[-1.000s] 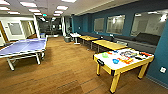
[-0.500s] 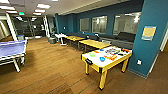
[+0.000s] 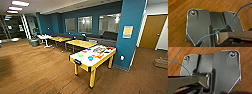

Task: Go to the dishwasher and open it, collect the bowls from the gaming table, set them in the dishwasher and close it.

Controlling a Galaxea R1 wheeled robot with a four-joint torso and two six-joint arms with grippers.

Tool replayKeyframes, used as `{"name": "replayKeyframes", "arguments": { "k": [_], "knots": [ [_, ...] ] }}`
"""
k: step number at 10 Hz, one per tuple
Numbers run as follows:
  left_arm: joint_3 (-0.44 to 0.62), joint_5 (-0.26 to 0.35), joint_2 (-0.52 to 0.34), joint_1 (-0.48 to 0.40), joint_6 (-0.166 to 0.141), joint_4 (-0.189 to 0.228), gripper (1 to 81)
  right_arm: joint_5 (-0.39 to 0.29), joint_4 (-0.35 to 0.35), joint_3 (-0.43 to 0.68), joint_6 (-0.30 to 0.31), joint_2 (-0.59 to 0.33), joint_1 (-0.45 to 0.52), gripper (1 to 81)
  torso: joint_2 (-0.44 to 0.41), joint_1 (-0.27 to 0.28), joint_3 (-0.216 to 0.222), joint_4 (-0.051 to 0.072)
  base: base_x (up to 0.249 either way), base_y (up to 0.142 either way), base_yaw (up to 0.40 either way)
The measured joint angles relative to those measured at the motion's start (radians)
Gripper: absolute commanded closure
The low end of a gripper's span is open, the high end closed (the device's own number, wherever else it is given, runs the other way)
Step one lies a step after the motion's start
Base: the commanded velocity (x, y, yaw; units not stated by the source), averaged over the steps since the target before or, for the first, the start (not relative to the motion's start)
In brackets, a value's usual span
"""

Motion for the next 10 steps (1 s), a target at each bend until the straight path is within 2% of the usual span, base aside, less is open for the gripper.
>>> {"name": "replayKeyframes", "arguments": {
  "k": [3, 4, 10],
  "knots": [
    [0.0, 0.0, -0.003, 0.0, 0.0, 0.0, 1.0, 0.0, 0.0, 0.0, 0.0, 0.0, 0.0, 1.0, 0.0, 0.0, 0.0, 0.0, 0.0, 0.0, -0.38],
    [0.001, 0.001, -0.004, -0.003, 0.0, 0.0, 1.0, 0.0, 0.0, 0.0, 0.0, 0.0, -0.003, 1.0, 0.0, 0.0, 0.0, 0.0, 0.0, 0.0, -0.138],
    [0.004, 0.003, -0.008, 0.0, 0.0, 0.0, 1.0, 0.0, 0.0, 0.0, 0.0, 0.0, 0.0, 1.0, 0.0, 0.0, 0.0, 0.0, 0.0, 0.0, 0.0]
  ]
}}
